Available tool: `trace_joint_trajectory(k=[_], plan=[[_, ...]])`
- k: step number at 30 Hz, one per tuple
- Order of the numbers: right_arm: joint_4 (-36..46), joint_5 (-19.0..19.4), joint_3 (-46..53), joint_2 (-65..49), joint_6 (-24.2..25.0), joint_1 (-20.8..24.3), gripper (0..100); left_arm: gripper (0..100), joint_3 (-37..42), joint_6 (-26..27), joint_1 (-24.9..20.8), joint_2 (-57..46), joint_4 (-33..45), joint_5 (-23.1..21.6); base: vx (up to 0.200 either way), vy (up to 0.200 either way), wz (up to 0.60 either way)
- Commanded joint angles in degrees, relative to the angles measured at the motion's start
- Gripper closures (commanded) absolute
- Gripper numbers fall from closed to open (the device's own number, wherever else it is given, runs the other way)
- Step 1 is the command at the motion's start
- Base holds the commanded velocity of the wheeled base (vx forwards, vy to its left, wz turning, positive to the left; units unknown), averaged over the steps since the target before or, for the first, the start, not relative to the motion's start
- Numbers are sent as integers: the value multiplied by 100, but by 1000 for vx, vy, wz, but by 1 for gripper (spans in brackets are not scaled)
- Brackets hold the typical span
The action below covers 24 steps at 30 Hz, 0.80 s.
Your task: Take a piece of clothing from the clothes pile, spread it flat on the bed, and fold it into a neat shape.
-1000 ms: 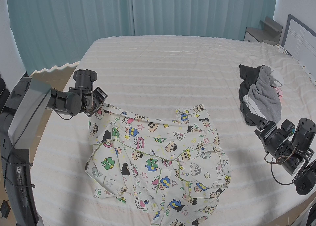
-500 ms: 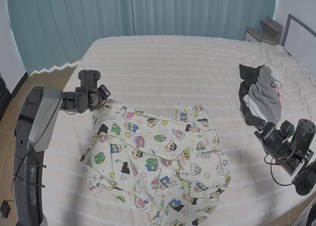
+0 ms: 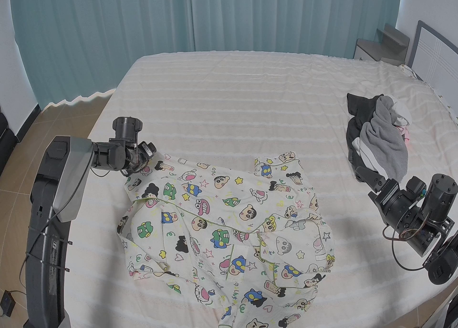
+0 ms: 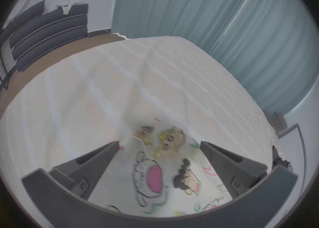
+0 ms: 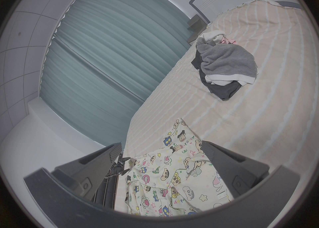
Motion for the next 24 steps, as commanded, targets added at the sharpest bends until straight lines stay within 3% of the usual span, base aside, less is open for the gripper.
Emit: trace_joint_trajectory(k=[1, 5, 6, 7, 8, 10, 12, 13, 15, 17, 18, 19, 24], plan=[[0, 7, 4, 25, 2, 2, 0, 0, -4, -31, 317, -491, 314, -45, 0, 0, 0], [0, 7, 4, 25, 2, 2, 0, 0, -4, -154, 449, -1071, 701, -300, 0, 0, 0], [-8, 7, 4, 25, 2, -7, 0, 0, 750, -216, 484, -1624, 718, -669, 0, 0, 0], [0, 7, 4, 25, 2, 2, 0, 0, 821, -216, 484, -1677, 709, -704, 0, 0, 0], [0, 7, 13, 25, 2, 2, 0, 0, 1726, -216, 519, -2336, 648, -1249, 0, 0, 0], [0, -1, 22, 25, 2, 2, 0, 0, 2833, -154, 510, -3075, 507, -1926, 0, 0, 0], [0, 7, 40, 25, 2, -7, 0, 0, 3800, -49, 466, -3655, 323, -2278, 0, 0, 0], [-8, 7, 40, 25, 2, 2, 0, 0, 3871, -40, 466, -3699, 314, -2286, 0, 0, 0], [0, 7, 40, 25, 2, 2, 0, 0, 5206, 267, 282, -4375, 147, -2392, 0, 0, 0], [0, 7, 40, 25, 2, 2, 0, 0, 6041, 514, 124, -4692, 50, -2427, 0, 0, 0], [0, 7, 40, 25, -7, 2, 0, 0, 6094, 531, 106, -4718, 41, -2436, 0, 0, 0], [0, 7, 40, 16, -7, 2, 0, 0, 6762, 724, -87, -4912, -90, -2462, 0, 0, 0], [0, 7, 48, 16, -7, 2, 0, 0, 7764, 777, -588, -5122, -310, -2383, 0, 0, 0]])
